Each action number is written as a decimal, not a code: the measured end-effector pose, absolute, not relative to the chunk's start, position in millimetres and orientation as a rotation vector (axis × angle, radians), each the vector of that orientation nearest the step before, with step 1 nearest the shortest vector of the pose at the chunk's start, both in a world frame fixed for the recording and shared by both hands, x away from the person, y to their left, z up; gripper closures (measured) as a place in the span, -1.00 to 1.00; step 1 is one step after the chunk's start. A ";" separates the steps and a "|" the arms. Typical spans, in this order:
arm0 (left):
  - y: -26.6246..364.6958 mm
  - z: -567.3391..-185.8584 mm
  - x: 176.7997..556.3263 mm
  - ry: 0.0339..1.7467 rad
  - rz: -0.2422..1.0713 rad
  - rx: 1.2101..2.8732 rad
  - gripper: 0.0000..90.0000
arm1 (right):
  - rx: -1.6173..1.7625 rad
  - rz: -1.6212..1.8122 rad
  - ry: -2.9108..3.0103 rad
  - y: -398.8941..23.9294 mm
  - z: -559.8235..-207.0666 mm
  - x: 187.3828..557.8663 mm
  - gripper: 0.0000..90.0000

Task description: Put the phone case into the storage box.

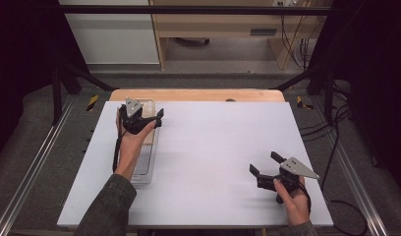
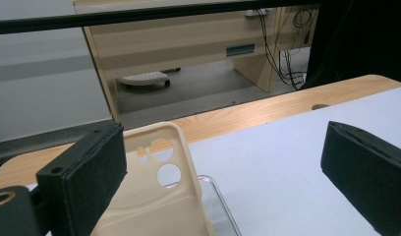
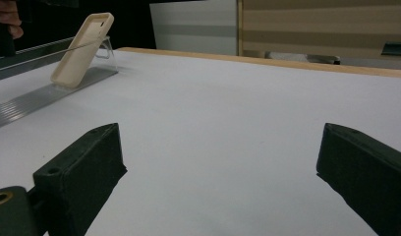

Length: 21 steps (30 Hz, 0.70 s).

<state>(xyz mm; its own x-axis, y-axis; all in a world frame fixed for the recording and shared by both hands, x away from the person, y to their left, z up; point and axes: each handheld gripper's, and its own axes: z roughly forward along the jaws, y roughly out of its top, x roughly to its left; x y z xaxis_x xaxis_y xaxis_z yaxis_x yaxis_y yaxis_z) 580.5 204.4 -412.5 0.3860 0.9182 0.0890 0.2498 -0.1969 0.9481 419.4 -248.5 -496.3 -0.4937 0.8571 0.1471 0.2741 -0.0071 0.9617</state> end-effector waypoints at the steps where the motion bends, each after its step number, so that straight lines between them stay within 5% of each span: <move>1: 203.9 -412.1 579.9 1.036 0.872 1.688 -0.93 | 1.170 1.527 1.776 -248.5 -496.2 419.4 -0.92; 21: 195.0 -403.2 564.5 0.950 0.890 1.755 -0.93 | 1.162 1.523 1.782 -246.9 -496.5 419.1 -0.92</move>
